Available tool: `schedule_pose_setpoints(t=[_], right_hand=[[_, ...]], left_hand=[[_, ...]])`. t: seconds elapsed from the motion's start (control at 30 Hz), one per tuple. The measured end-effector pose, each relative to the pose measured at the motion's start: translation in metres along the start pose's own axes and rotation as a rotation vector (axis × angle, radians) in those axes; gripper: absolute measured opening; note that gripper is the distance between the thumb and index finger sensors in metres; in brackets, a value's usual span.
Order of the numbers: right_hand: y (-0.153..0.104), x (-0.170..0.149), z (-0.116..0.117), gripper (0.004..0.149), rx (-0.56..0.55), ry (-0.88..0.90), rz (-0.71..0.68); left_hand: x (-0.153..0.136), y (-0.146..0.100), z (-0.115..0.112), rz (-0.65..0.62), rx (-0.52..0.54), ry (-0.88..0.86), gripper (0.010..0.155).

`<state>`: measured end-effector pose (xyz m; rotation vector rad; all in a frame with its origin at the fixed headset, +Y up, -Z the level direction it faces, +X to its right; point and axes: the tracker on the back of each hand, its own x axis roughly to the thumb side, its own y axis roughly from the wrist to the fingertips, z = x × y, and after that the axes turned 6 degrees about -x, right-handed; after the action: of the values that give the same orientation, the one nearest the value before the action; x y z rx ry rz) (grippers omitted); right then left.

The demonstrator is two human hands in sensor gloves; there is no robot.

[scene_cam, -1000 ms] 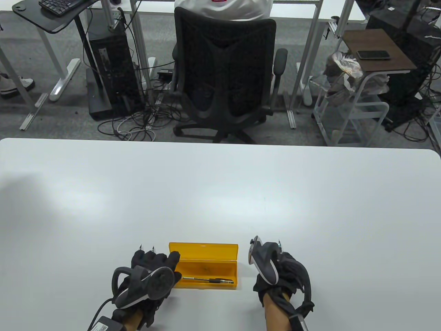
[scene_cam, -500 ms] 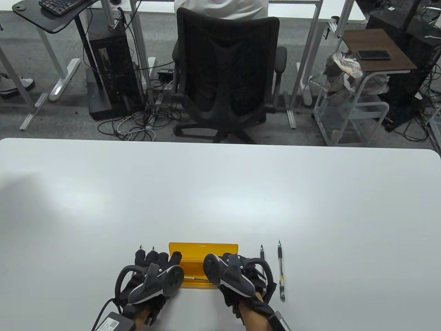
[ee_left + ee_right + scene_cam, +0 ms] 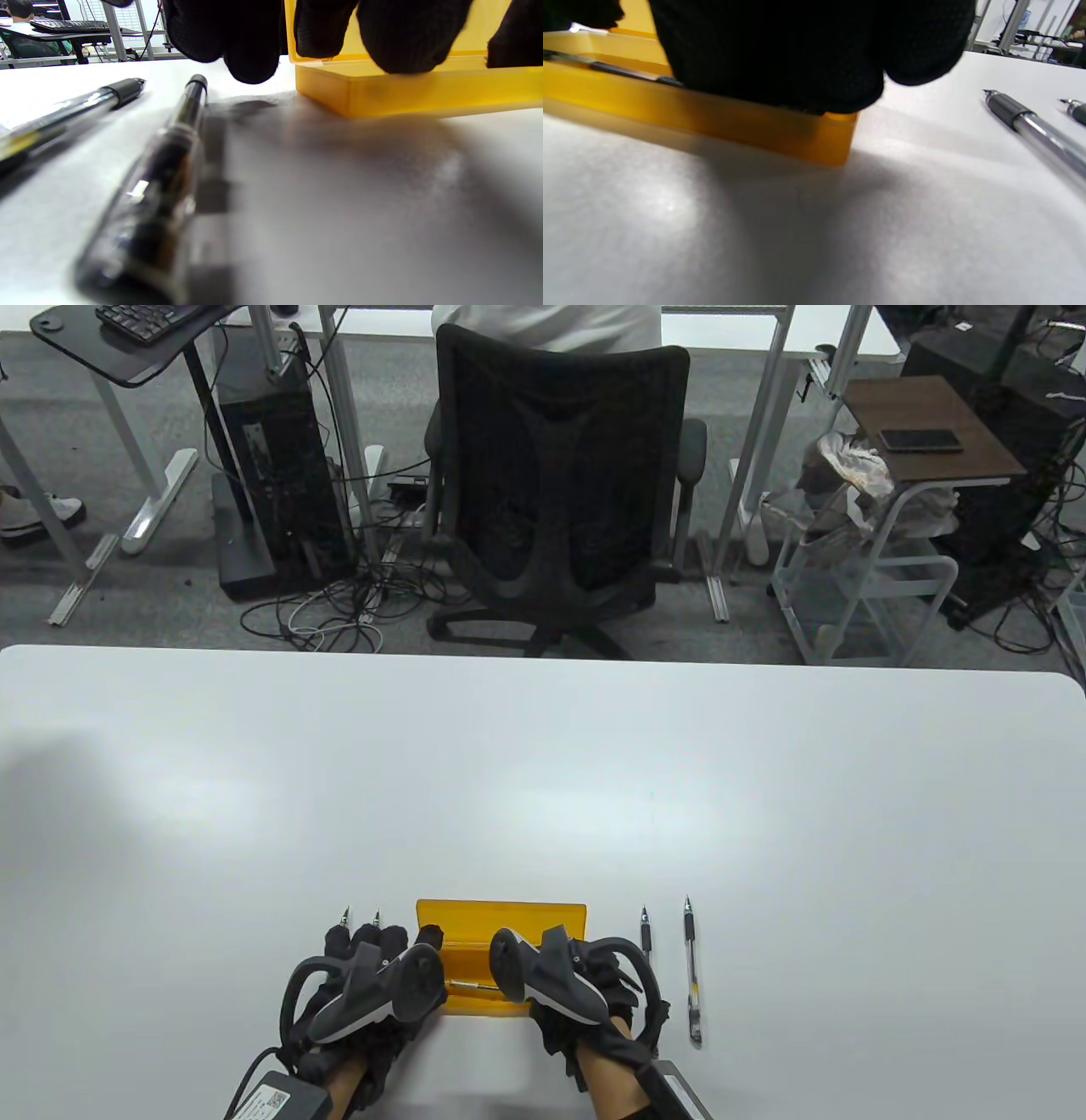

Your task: Cap pen on the opposite end

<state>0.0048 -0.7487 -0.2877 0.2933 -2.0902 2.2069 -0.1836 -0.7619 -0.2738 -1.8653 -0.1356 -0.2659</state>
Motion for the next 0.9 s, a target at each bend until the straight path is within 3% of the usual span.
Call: schedule_pose_setpoints(t=[0.37,0.73,0.9], right_hand=[[-0.003,0.009,0.006,0.042,-0.109,-0.128,-0.052],[0.001,0.013,0.011,0.041,-0.1,-0.13,-0.063],[0.002,0.004,0.01,0.042,-0.033,-0.078,-0.029]], left_hand=[[-0.001,0.001,-0.001,0.005,-0.005,-0.017,0.071],[-0.002,0.002,-0.002,0.009,-0.007,-0.031,0.07],[-0.002,0.001,-0.002,0.011,-0.004,-0.029,0.07]])
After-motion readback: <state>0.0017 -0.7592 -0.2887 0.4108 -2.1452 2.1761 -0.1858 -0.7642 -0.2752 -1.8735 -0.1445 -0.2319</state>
